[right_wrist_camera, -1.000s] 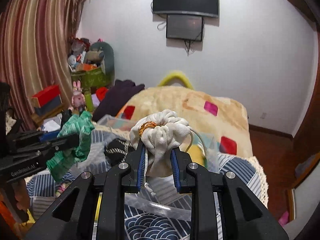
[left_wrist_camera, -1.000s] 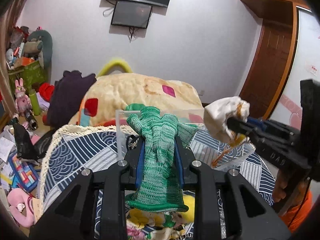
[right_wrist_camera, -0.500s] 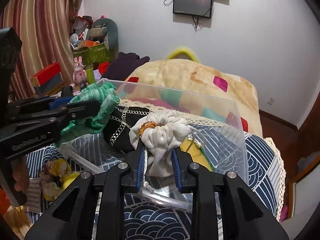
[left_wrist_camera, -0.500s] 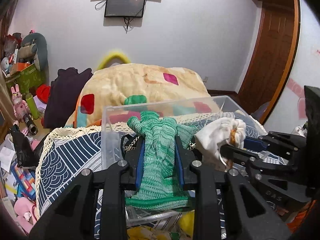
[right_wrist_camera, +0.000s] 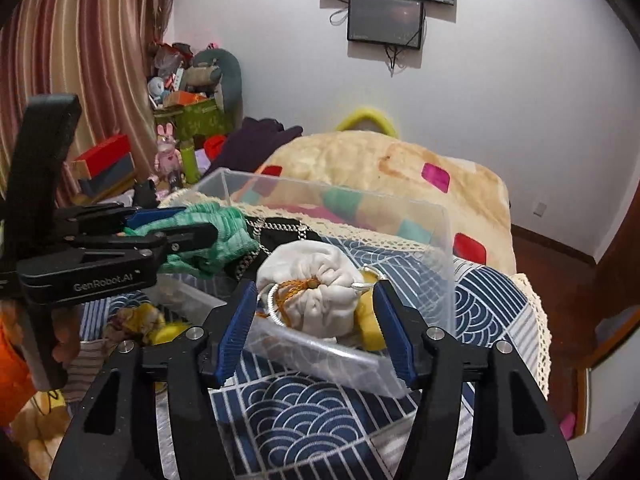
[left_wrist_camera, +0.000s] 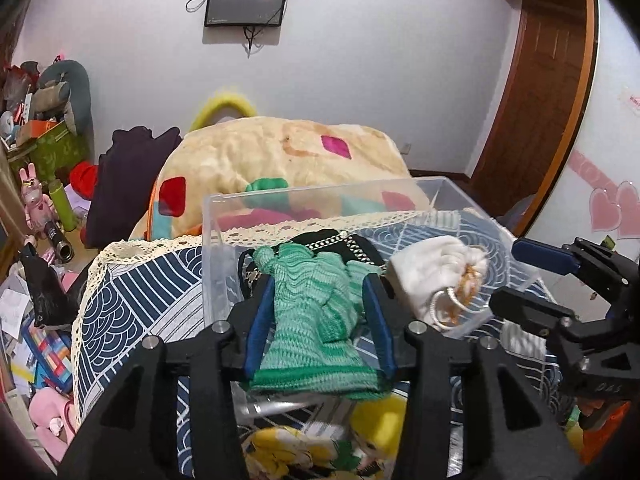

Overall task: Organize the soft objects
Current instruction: 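Place the green glove in the box with the left tool while the right tool places the white pouch, then grasp the black-white cord with the left tool while the right tool grasps the plastic bag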

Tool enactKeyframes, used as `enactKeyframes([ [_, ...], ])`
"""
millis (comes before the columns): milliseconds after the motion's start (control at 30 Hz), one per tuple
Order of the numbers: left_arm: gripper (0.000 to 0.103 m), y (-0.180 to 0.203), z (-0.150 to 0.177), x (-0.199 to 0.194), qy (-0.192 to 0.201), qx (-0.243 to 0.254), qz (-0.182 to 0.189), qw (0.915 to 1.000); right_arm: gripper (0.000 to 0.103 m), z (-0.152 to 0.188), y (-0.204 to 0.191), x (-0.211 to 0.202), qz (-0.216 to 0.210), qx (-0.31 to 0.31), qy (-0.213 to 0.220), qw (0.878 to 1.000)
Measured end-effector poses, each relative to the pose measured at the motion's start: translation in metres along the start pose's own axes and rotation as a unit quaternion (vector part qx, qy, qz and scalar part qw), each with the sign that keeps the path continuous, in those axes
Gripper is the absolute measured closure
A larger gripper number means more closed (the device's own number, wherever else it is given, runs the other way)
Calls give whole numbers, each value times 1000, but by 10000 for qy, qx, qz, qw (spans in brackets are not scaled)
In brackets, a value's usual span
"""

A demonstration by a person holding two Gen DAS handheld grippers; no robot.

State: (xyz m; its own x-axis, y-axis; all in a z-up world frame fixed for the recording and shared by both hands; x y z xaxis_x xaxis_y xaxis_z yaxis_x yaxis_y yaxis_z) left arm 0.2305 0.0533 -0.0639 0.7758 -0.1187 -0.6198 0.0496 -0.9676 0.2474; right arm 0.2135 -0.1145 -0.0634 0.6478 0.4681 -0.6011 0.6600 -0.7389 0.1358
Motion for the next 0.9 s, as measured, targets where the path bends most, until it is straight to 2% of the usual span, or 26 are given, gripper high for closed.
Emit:
enactKeyframes([
  [100, 55, 3, 2, -13, 79, 37, 39, 10000, 38, -1, 0, -13, 38, -8, 178, 9998],
  [367, 26, 14, 8, -55, 481, 239, -42, 9985, 30, 1, -4, -38, 279, -70, 447, 9986],
  [500, 25, 15, 17, -74, 574, 246, -41, 9980, 24, 4, -15, -48, 407, -127, 570, 9975],
  [667, 13, 8, 36, -95, 645, 205, -134, 9976, 23, 13, -31, -57, 408, -186, 638, 9970],
  [900, 13, -11, 65, -96, 348, 23, -255, 9991, 23, 31, -44, -47, 160, 8, 497, 9986],
])
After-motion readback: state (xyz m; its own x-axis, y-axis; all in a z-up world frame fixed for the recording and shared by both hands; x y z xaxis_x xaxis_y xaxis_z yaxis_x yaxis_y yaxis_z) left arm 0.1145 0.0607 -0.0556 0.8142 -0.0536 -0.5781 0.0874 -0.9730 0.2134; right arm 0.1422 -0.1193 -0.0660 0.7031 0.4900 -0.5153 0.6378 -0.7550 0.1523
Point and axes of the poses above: each gripper's, at about its wrist camera, not at the fingertips, and x roughly the way its jaws point, y to its right, z to its underside, the point moved 4 cm from there along x, roughly the way its jaws point, and after that the axes turned 7 degrees about -x, right-handed, at the moved point
